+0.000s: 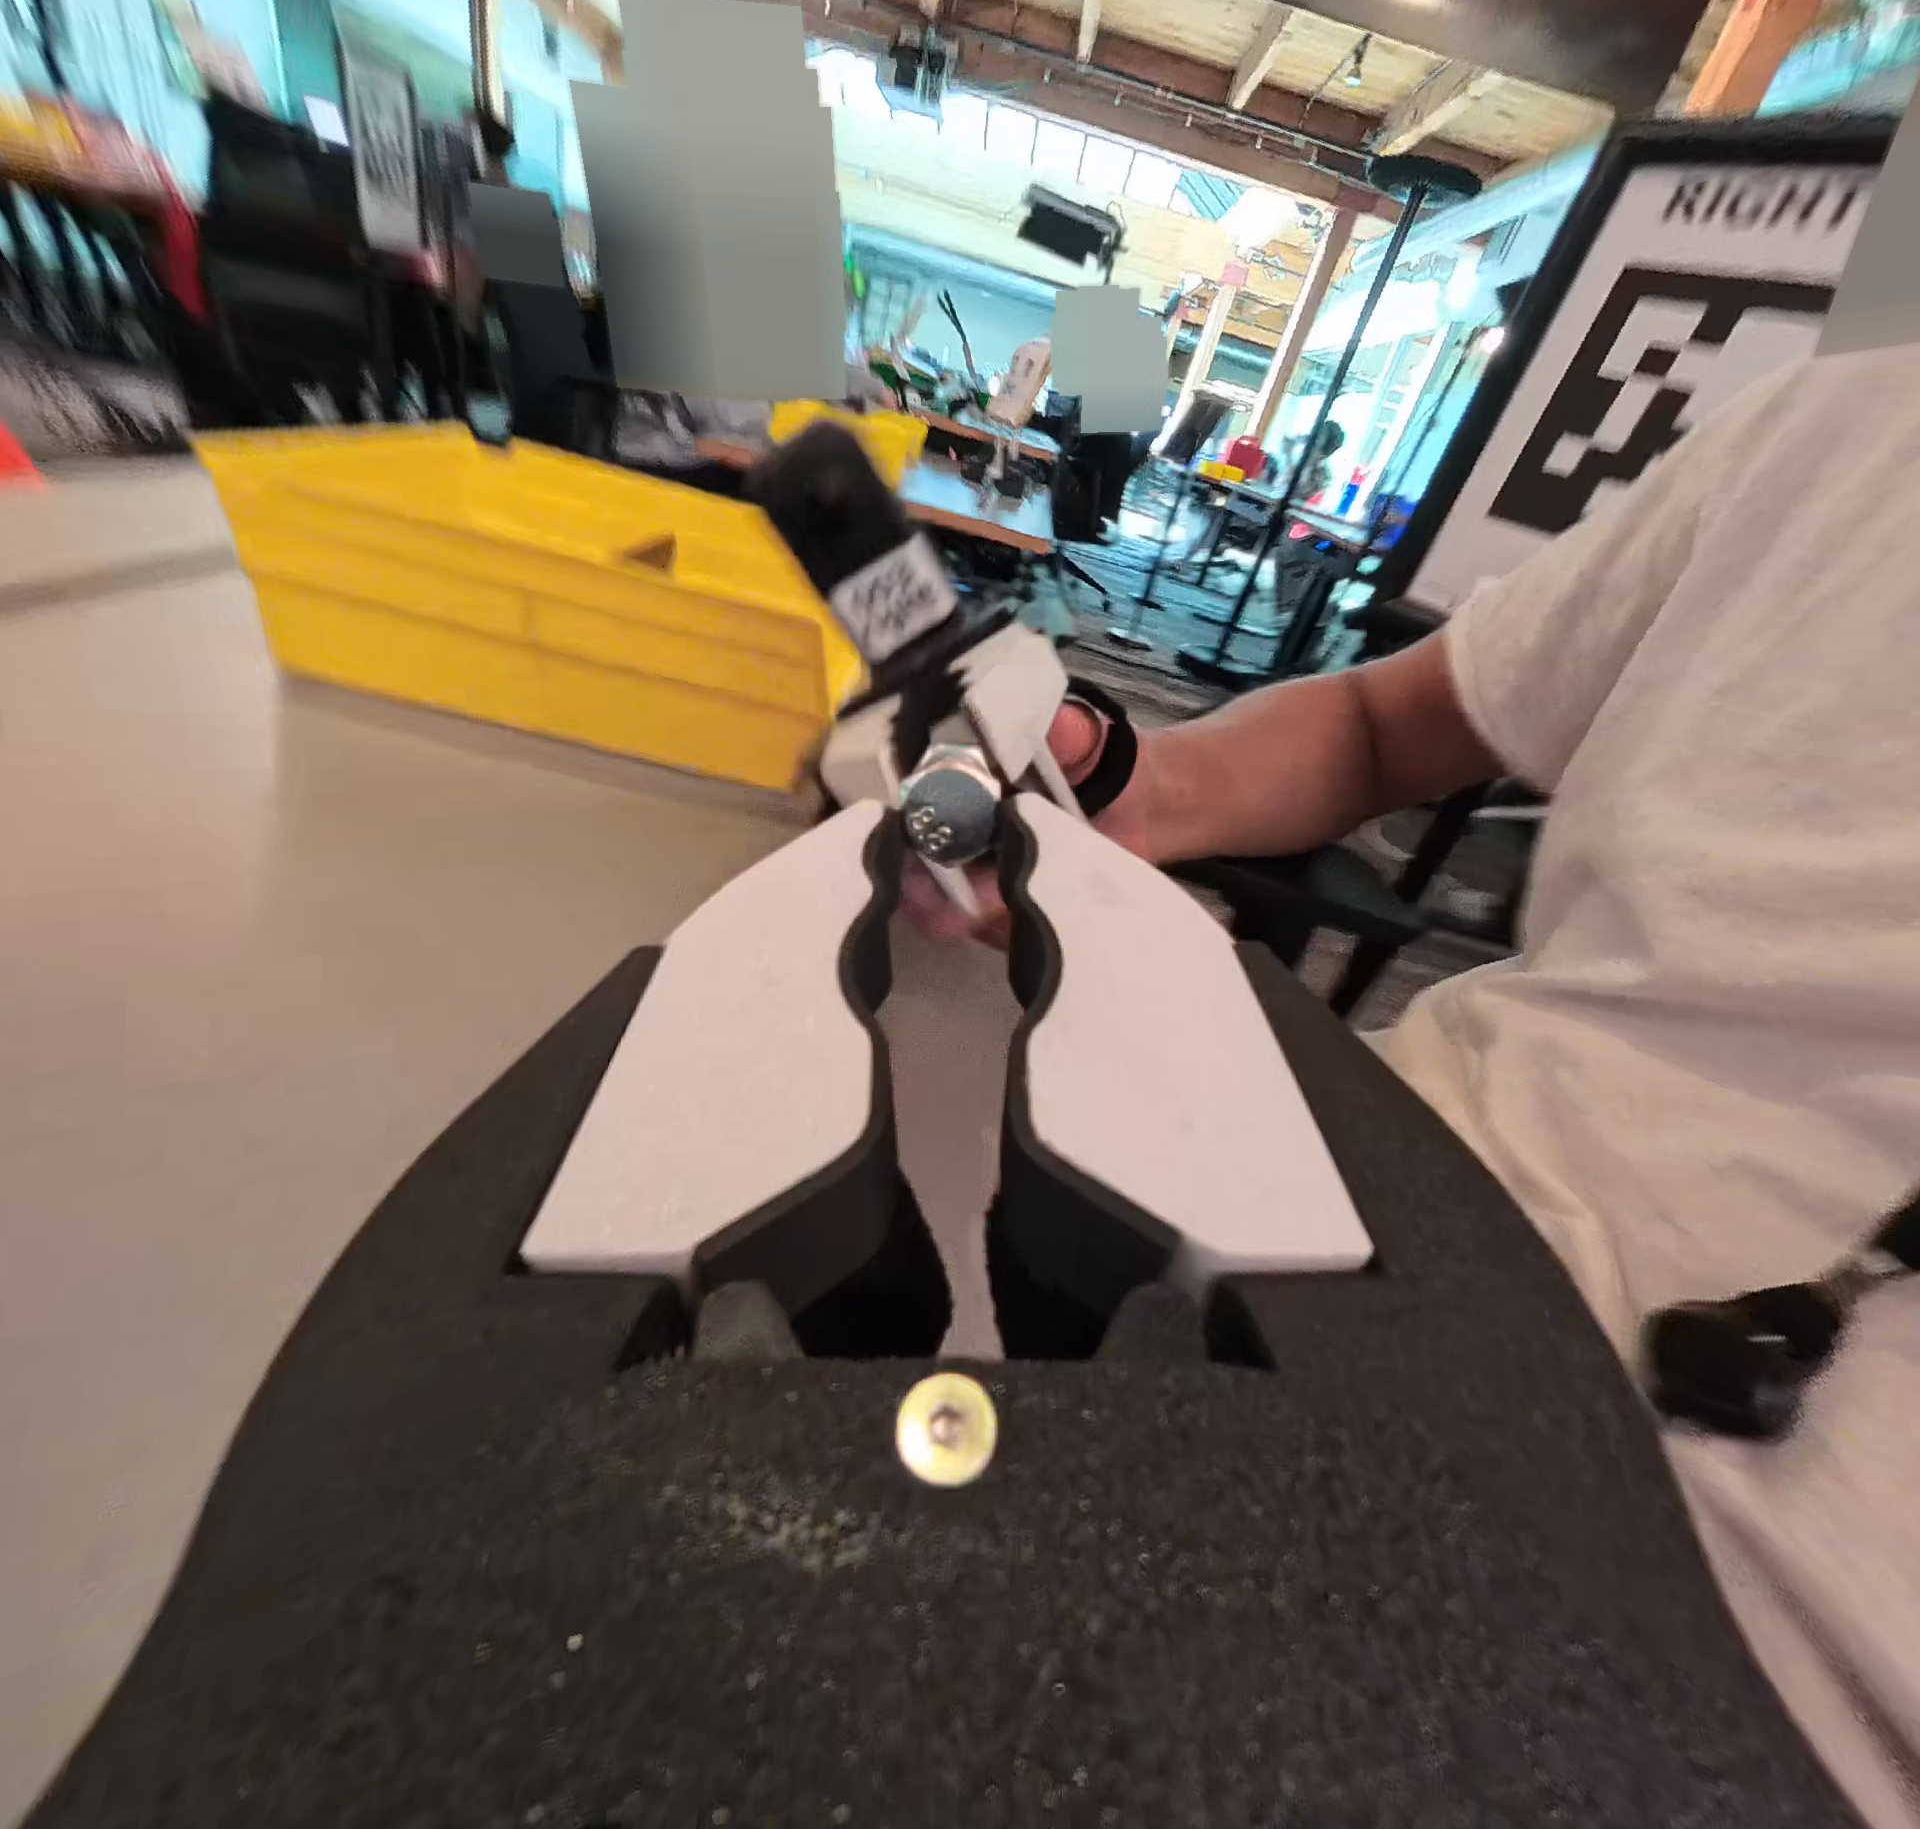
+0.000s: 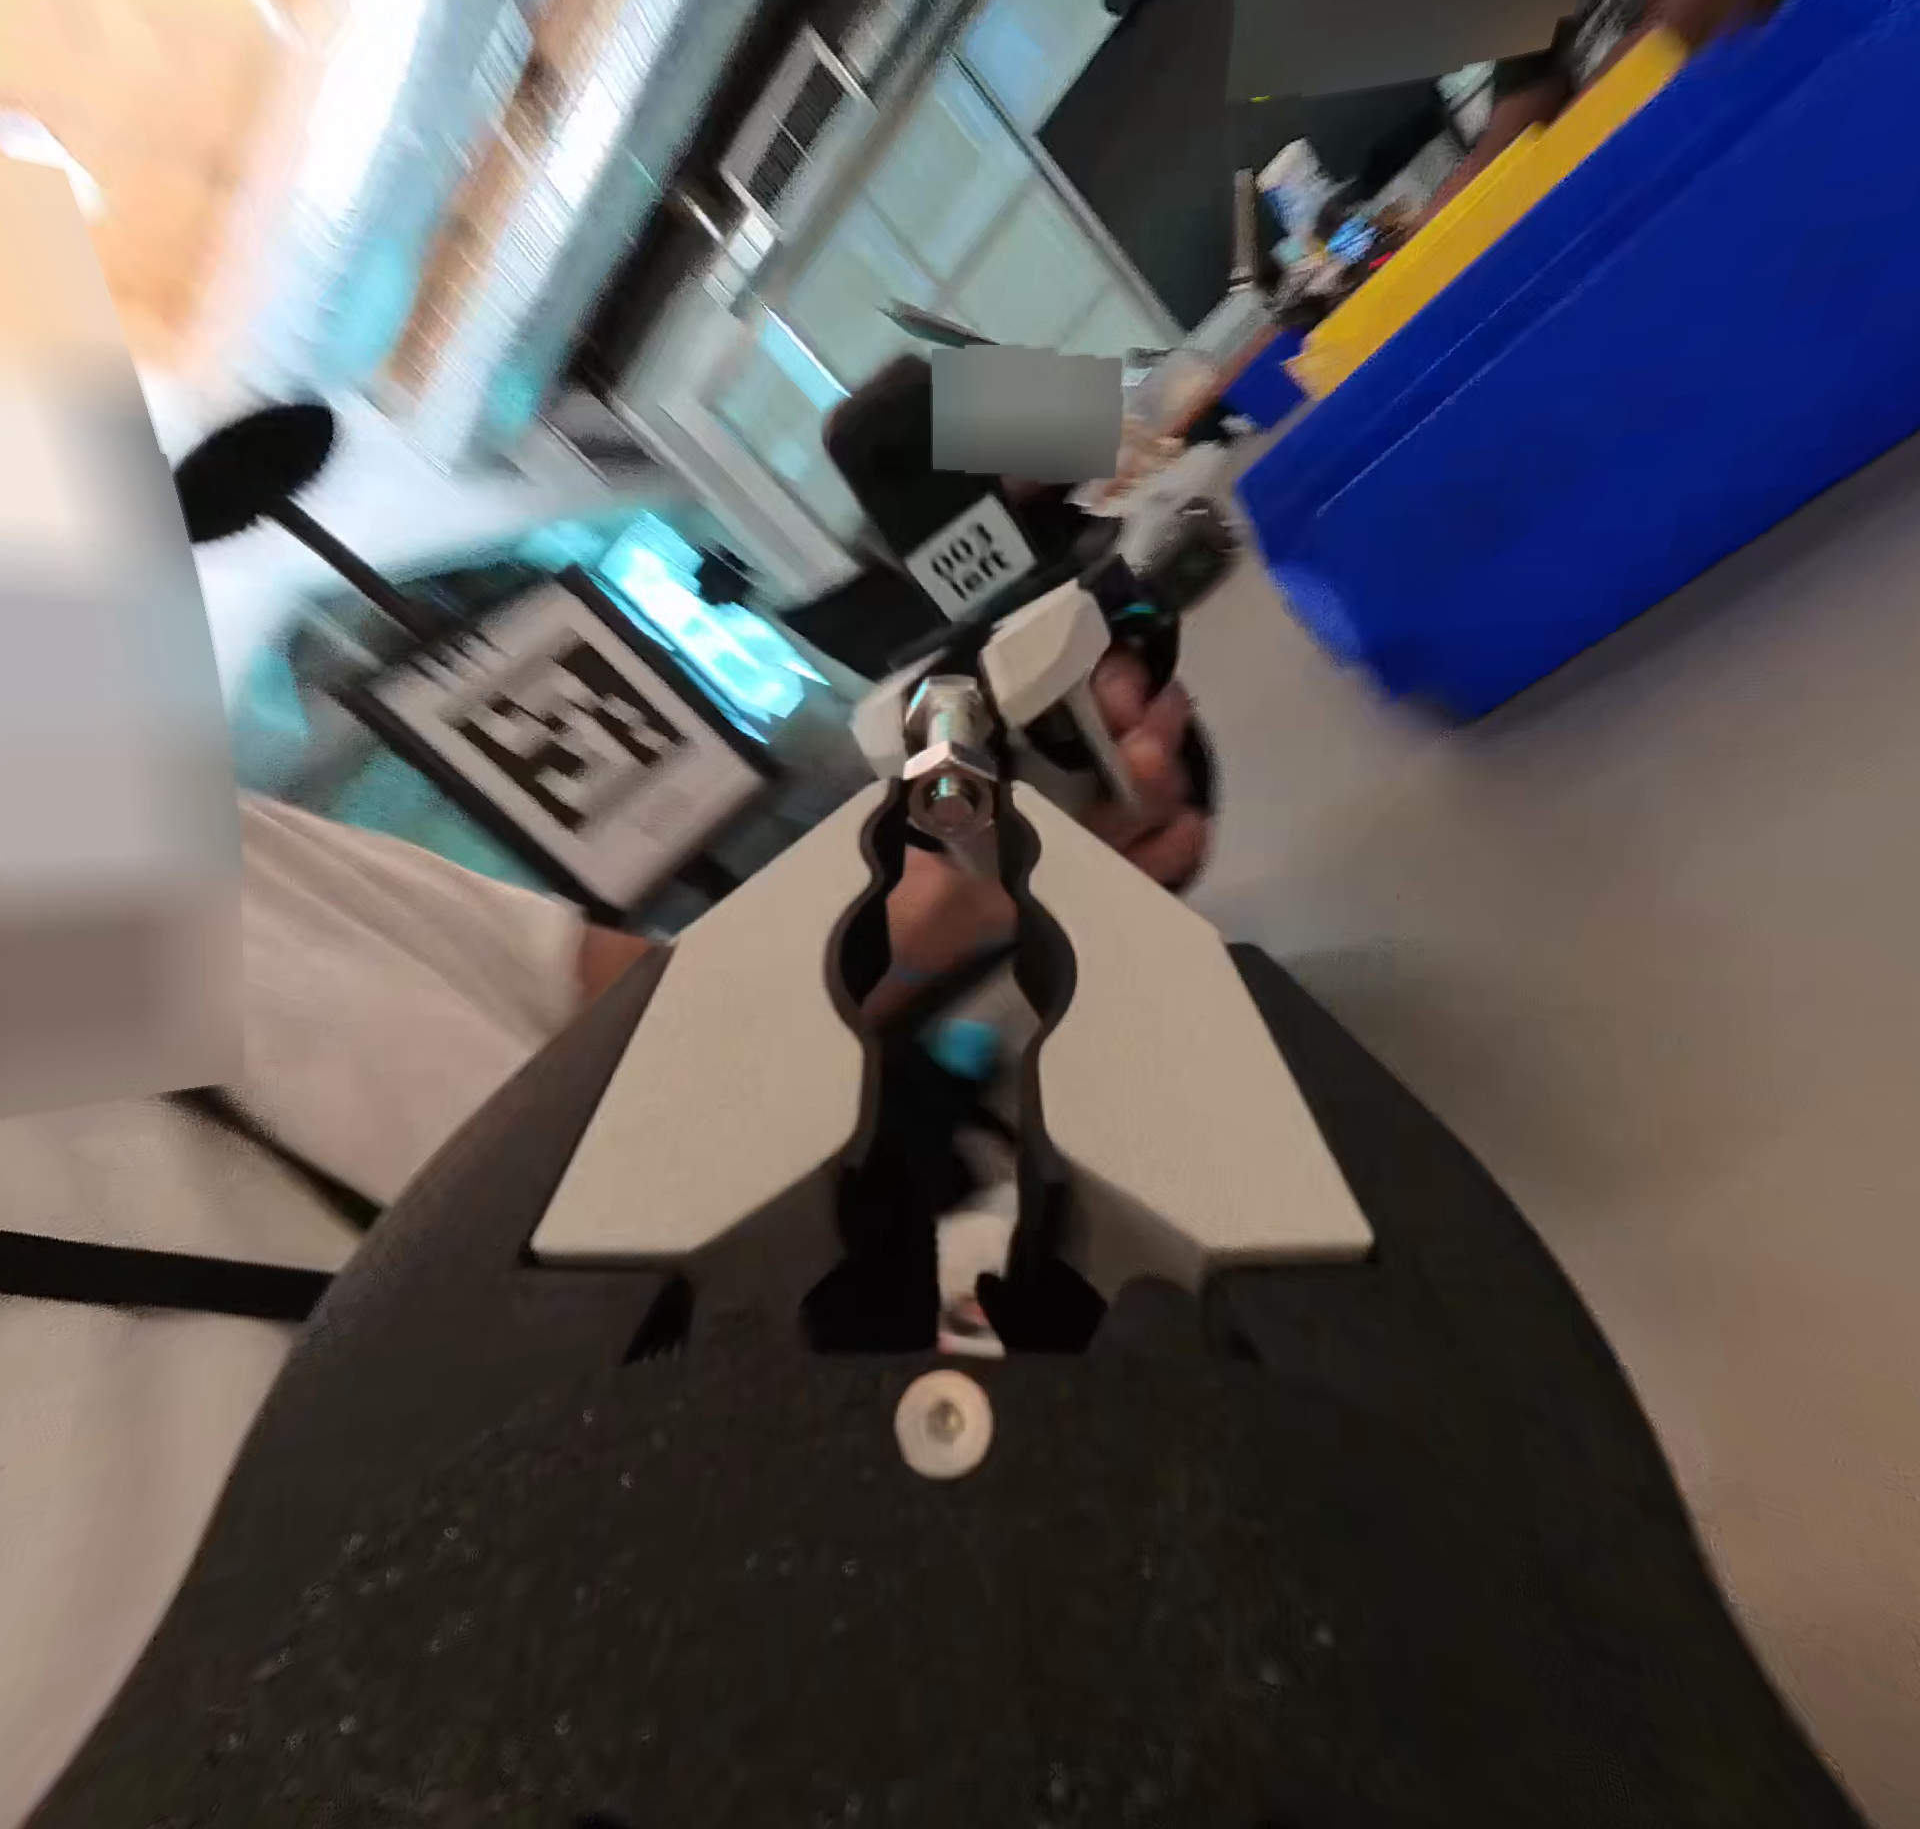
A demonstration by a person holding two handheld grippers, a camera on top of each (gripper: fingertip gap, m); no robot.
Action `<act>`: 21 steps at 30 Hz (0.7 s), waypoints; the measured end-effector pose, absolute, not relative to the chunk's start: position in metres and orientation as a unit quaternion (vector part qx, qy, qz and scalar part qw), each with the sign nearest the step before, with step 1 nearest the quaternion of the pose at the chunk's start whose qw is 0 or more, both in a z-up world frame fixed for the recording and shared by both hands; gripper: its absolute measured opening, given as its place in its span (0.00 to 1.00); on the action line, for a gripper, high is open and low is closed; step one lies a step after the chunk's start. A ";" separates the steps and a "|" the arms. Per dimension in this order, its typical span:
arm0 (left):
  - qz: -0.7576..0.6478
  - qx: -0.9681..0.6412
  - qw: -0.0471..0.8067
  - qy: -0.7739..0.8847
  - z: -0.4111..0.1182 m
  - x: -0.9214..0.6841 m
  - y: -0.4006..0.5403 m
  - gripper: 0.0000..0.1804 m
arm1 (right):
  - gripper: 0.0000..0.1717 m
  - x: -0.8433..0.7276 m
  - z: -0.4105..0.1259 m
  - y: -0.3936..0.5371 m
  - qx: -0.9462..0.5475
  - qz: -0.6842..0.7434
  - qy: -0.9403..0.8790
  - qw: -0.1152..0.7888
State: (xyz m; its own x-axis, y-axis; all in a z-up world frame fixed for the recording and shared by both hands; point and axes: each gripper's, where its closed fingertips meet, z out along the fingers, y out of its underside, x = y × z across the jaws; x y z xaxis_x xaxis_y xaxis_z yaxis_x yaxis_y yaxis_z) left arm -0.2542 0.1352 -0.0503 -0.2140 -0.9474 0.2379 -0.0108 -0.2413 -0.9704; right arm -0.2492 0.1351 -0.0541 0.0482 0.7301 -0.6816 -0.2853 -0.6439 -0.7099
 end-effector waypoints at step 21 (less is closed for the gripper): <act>-0.646 -0.564 0.290 0.425 -0.057 -0.256 0.146 0.09 | 0.29 -0.222 -0.055 0.150 -0.533 -0.048 -0.492 0.687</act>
State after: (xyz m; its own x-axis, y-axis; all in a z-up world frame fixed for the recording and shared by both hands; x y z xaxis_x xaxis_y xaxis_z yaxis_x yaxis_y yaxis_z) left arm -0.2562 0.1458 -0.0575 -0.1963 -0.8540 0.4818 -0.1044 -0.4703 -0.8763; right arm -0.2222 0.1500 -0.0546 0.5116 0.4586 0.7266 0.5903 0.4269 -0.6851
